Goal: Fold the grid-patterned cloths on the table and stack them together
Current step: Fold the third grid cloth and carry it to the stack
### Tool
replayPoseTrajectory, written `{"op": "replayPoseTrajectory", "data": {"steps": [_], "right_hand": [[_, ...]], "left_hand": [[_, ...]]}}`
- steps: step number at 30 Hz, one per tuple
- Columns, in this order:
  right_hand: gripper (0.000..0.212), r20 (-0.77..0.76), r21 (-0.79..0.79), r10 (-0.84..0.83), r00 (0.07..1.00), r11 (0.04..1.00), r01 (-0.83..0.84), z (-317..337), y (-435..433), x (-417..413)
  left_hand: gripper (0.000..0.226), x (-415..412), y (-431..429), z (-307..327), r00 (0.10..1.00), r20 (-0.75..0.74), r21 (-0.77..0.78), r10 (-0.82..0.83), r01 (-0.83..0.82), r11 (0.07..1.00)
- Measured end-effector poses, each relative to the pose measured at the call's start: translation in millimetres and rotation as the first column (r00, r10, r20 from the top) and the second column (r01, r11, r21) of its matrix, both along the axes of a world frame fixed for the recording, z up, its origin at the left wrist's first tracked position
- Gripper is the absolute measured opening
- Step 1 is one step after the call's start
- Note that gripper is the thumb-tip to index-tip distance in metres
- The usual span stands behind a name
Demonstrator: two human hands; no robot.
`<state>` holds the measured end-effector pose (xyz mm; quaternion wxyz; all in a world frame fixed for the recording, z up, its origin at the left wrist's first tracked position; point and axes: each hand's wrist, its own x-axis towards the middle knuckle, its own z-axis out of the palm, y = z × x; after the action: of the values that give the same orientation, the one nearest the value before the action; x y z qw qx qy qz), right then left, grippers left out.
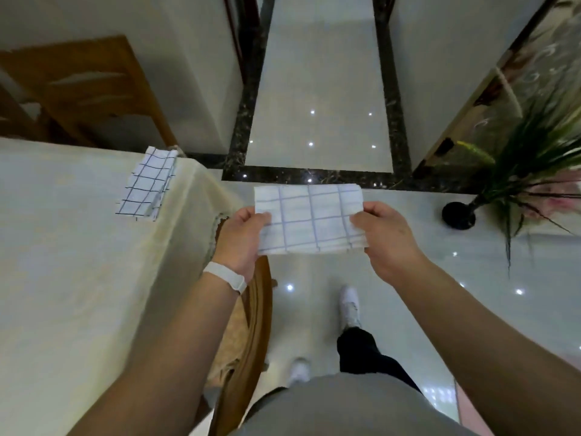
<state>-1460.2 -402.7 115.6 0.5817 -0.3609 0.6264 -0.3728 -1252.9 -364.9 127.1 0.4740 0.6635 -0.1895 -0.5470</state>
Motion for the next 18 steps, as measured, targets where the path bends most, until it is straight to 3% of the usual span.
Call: {"op": "replayPoseTrajectory", "data": {"steps": [8, 18], "right_hand": [[0.018, 0.021, 0.016, 0.199, 0.98, 0.98, -0.199, 2.5, -114.7, -13.0], [0.014, 0.037, -0.024, 0.406, 0.913, 0.914, -0.405, 14.6, -215.8, 9.1]], "left_hand": [[0.012, -24.4, -74.9, 5.3, 0.983, 0.02, 0.064, 0.184, -0.185, 0.981], [0.013, -16.2, -141.4, 18.7, 0.919, 0.029, 0.005, 0.393, -0.393, 0.919]]}}
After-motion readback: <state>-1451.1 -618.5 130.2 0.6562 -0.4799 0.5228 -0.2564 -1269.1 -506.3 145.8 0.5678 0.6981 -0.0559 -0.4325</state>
